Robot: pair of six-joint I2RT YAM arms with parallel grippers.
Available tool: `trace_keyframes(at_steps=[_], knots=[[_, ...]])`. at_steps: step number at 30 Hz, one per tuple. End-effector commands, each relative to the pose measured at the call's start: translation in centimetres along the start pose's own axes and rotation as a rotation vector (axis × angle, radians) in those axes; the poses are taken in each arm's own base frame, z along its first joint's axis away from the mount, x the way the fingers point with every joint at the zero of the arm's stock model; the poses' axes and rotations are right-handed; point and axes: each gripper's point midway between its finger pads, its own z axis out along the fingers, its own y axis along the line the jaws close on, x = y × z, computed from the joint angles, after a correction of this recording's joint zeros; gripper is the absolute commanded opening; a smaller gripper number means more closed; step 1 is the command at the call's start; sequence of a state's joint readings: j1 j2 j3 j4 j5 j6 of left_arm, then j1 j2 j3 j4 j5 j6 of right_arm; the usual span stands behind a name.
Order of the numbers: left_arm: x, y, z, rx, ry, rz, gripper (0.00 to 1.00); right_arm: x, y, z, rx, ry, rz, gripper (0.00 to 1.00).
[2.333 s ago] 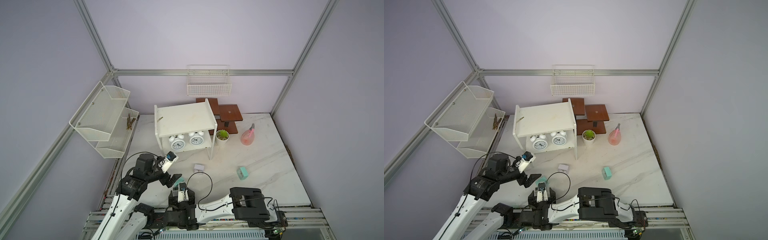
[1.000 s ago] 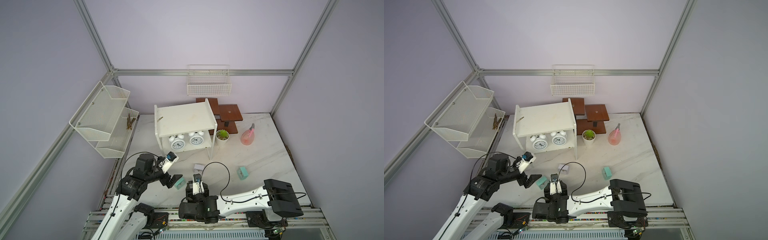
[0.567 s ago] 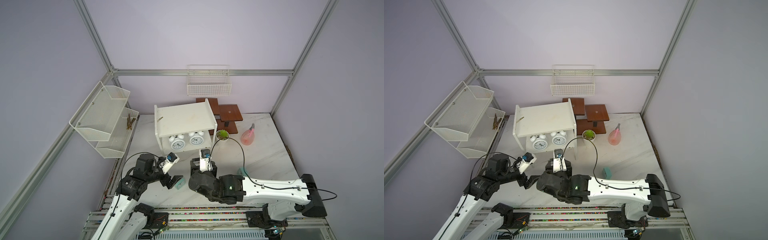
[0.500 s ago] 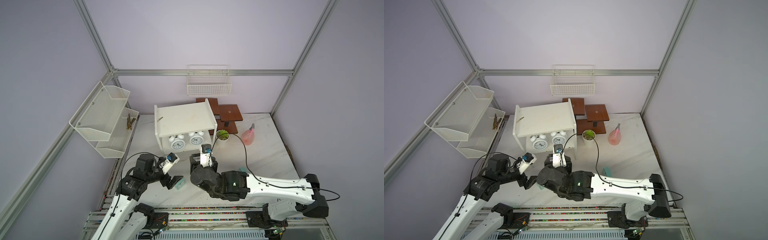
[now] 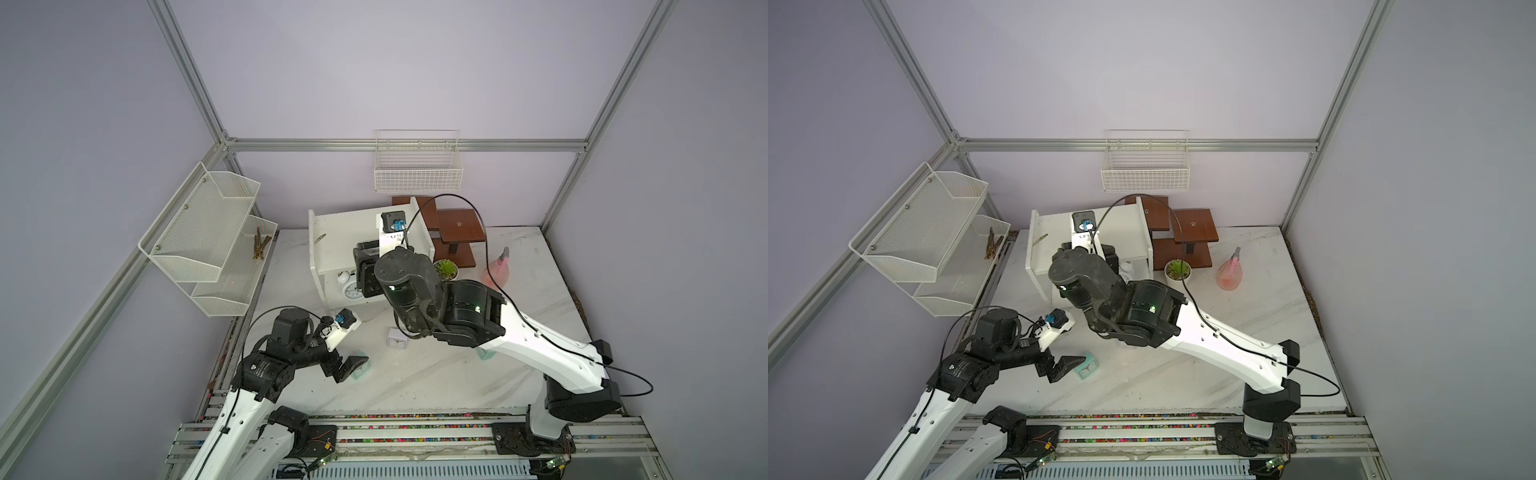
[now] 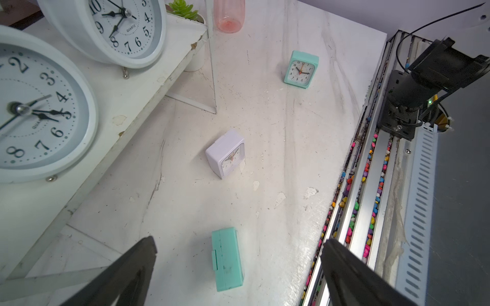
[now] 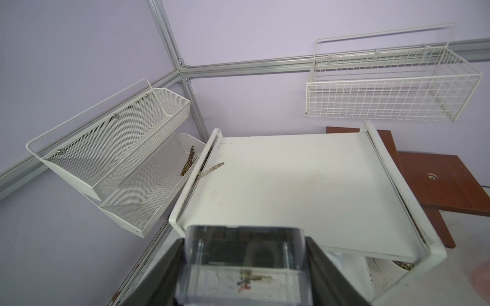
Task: Place the alarm clocks on the shelf by style
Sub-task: Place the alarm on the shelf.
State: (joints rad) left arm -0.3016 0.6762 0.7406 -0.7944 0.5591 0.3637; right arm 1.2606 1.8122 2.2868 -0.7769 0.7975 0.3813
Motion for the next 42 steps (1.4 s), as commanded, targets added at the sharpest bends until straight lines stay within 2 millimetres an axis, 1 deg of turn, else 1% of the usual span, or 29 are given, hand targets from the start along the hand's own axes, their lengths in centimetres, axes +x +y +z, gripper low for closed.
trace_keyframes(at_steps=[1,5,8,12,18,24,29,36,42], knots=[[-0.7,-0.9,-0.3,0.044,-0.033,0.041,1.00,-0.2,0.1,1.1,-0.004,0.030,-0.091,0.52],[-0.8,-1.6,-0.3,0.079,-0.039,0.051,1.00,-1.0,0.4,3.2,-0.014,0.014,-0.080,0.52],[-0.7,-1.8,-0.3,0.088,-0.039,0.053,1.00,-0.5,0.7,5.2,-0.037,0.026,-0.073,0.52],[-0.7,-1.8,-0.2,0.092,-0.037,0.053,1.00,0.5,0.6,7.8,-0.035,0.033,-0.080,0.52],[-0.7,-1.9,-0.3,0.095,-0.039,0.057,1.00,1.4,0.0,10.4,-0.006,0.032,-0.083,0.52],[-0.5,-2.0,-0.2,0.100,-0.036,0.056,1.00,1.7,-1.1,12.0,0.034,0.021,-0.064,0.52],[-0.5,-2.0,-0.2,0.099,-0.037,0.058,1.00,1.9,-1.4,13.0,0.052,0.007,-0.048,0.52],[-0.5,-2.0,-0.2,0.098,-0.035,0.059,1.00,2.0,-1.8,13.9,0.071,-0.005,-0.034,0.53],[-0.4,-2.0,-0.2,0.098,-0.035,0.060,1.00,2.4,-2.2,14.6,0.070,0.008,-0.024,0.54]])
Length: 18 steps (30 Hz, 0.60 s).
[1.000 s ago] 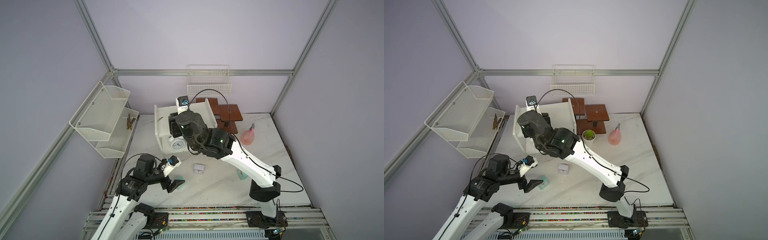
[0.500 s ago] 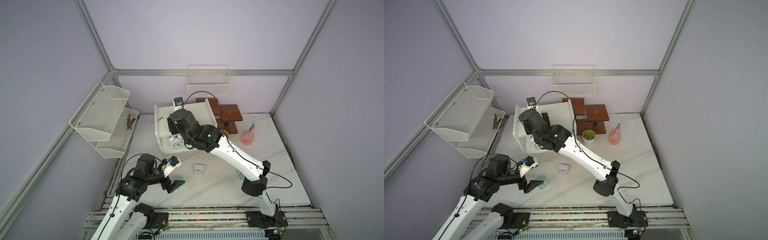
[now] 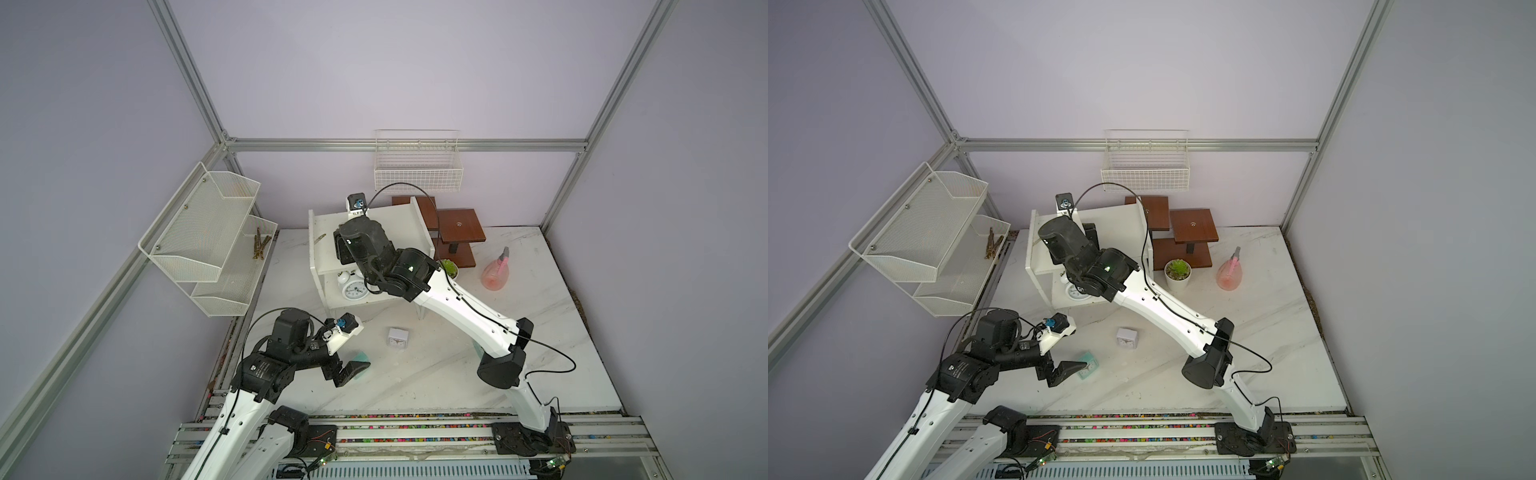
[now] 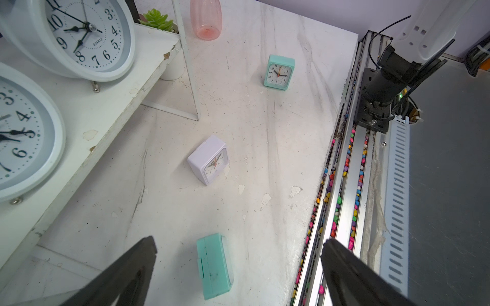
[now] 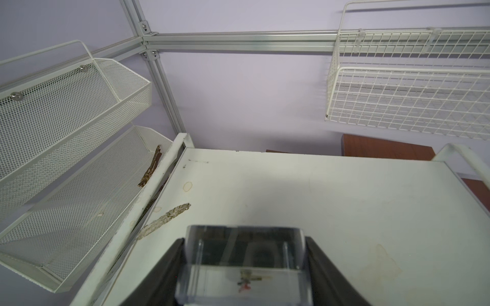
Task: Place the alarm clocks on the shelf by style
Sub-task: Place the alarm on the shelf.
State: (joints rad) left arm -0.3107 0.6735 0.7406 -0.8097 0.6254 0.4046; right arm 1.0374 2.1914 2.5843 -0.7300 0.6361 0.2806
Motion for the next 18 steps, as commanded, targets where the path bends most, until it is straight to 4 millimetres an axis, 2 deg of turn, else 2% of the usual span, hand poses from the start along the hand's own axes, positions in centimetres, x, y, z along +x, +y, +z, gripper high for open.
trace_keyframes(at_steps=[1,18], knots=[[-0.28,-0.63,-0.13,0.025,-0.018,0.022,1.00,-1.25,-0.34,0.37,-0.005,-0.036,0.050,0.54],[-0.22,-0.58,-0.17,0.018,-0.017,0.025,1.00,-0.95,-1.12,1.34,-0.002,-0.022,0.074,0.64]])
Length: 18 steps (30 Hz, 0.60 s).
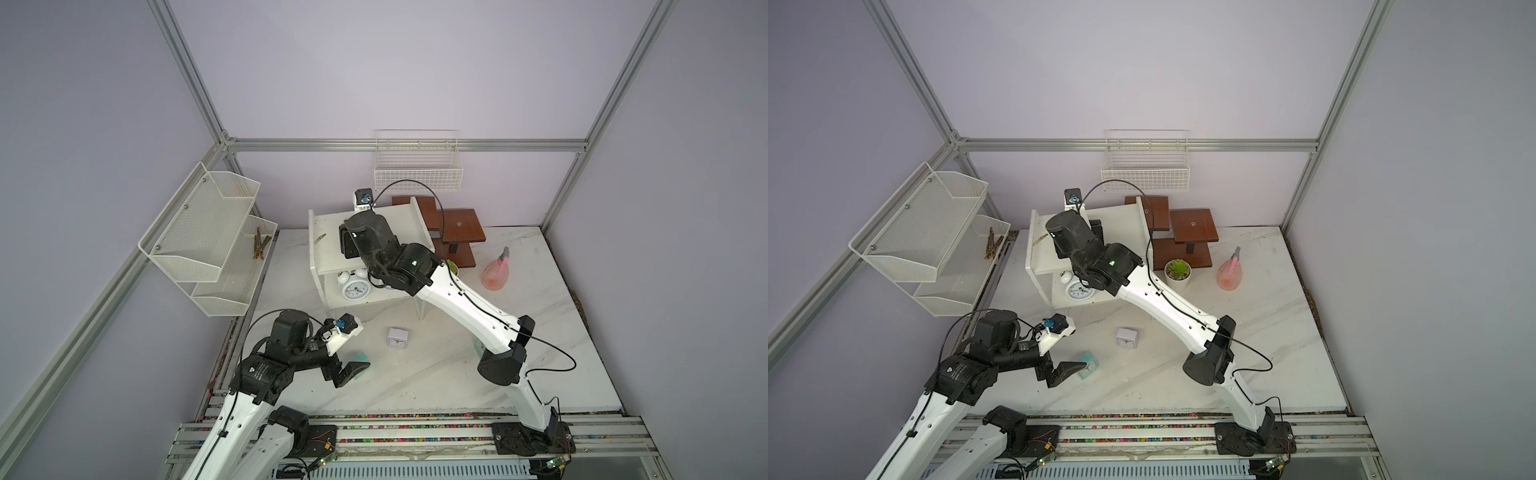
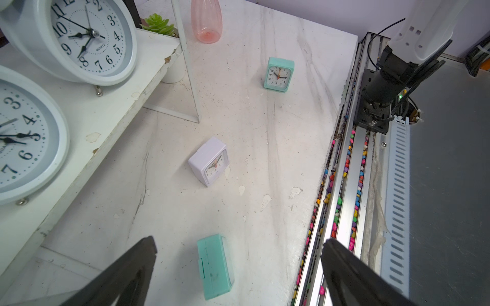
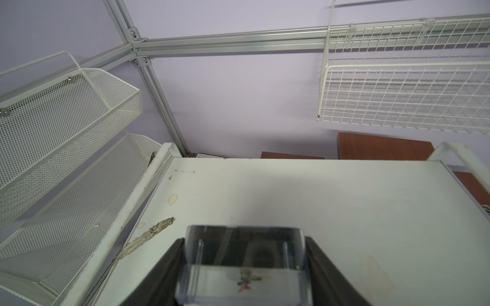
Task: Place the alarm clocks on the shelf by style
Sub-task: Place the alarm on the shelf.
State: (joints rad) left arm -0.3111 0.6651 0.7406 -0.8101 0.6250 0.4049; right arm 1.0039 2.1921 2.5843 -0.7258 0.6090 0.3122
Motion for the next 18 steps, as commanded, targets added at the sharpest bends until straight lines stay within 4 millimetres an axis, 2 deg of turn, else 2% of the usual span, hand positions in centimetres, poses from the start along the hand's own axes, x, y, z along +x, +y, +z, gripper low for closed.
trace_keyframes(at_steps=[1,4,5,18], knots=[[-0.19,-0.52,-0.07,0.020,-0.013,0.020,1.00,-0.54,0.12,0.49,-0.007,-0.023,0.032,0.65],[-0.14,-0.52,-0.05,0.021,-0.012,0.020,1.00,-0.48,0.05,0.56,-0.006,-0.021,0.032,0.65],[-0.11,-0.50,-0.04,0.020,-0.011,0.019,1.00,-0.51,-0.06,0.61,-0.001,-0.022,0.033,0.69],[-0.17,-0.54,-0.13,0.018,-0.013,0.022,1.00,-0.62,-0.38,0.68,0.013,-0.027,0.032,0.81]])
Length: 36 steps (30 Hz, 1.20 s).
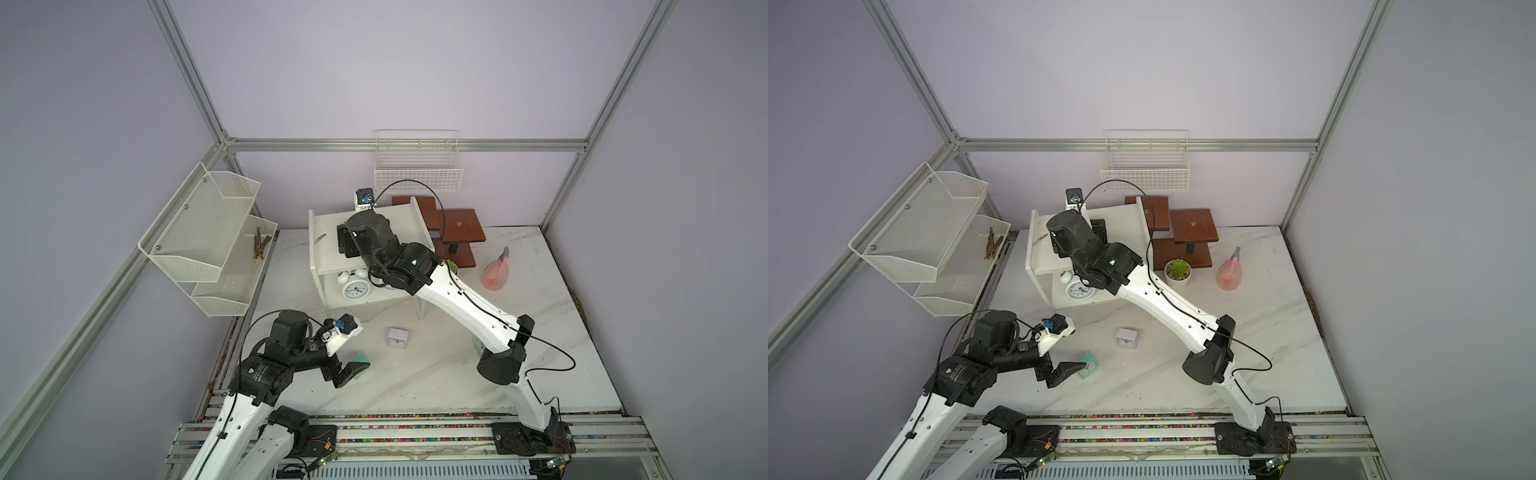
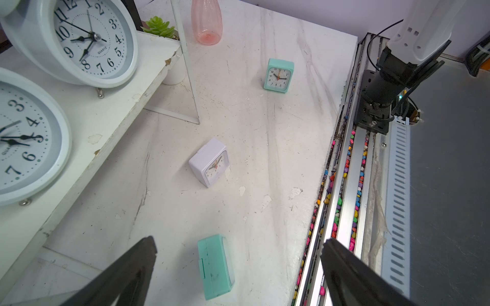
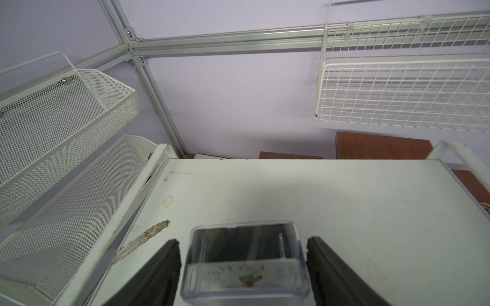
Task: Place the alarm clocks on the shelf by style
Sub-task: Place the alarm on the shelf.
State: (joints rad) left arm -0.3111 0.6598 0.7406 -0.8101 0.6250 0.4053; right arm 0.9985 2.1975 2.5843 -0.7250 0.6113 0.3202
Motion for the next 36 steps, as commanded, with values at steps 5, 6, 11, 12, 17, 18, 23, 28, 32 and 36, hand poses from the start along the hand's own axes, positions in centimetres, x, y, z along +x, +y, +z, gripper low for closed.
trace_keyframes(at_steps=[5,6,11,12,17,18,23,28,32,36], knots=[[-0.1,-0.5,-0.1,0.020,-0.011,0.020,1.00,-1.5,0.2,-0.6,-0.035,-0.025,0.032,0.94],[-0.1,-0.5,-0.1,0.019,-0.011,0.020,1.00,-1.7,0.3,-0.9,-0.048,-0.021,0.033,0.99],[-0.1,-0.6,-0.1,0.022,-0.012,0.021,1.00,-2.7,0.4,-3.5,-0.081,-0.012,0.035,0.99],[-0.2,-0.6,-0.1,0.021,-0.013,0.022,1.00,-2.7,0.4,-4.0,-0.079,-0.012,0.026,0.99],[-0.1,-0.6,-0.1,0.022,-0.015,0.023,1.00,-2.7,0.0,-6.9,-0.048,-0.018,-0.009,0.99],[-0.2,-0.6,-0.1,0.022,-0.016,0.025,1.00,-2.8,-0.1,-7.5,-0.045,-0.021,-0.011,0.99],[-0.2,-0.7,-0.1,0.024,-0.015,0.025,1.00,-1.3,0.0,-10.9,-0.057,-0.019,-0.038,0.99],[-0.1,-0.7,0.0,0.029,-0.013,0.024,1.00,1.8,-0.2,-14.1,-0.064,-0.010,-0.053,0.99],[0.0,-0.7,0.1,0.032,-0.009,0.024,1.00,5.5,-0.6,-16.1,-0.109,0.025,-0.054,0.99],[0.0,-0.8,0.2,0.043,-0.007,0.023,1.00,7.6,-2.3,-18.7,-0.159,0.025,0.029,0.99]])
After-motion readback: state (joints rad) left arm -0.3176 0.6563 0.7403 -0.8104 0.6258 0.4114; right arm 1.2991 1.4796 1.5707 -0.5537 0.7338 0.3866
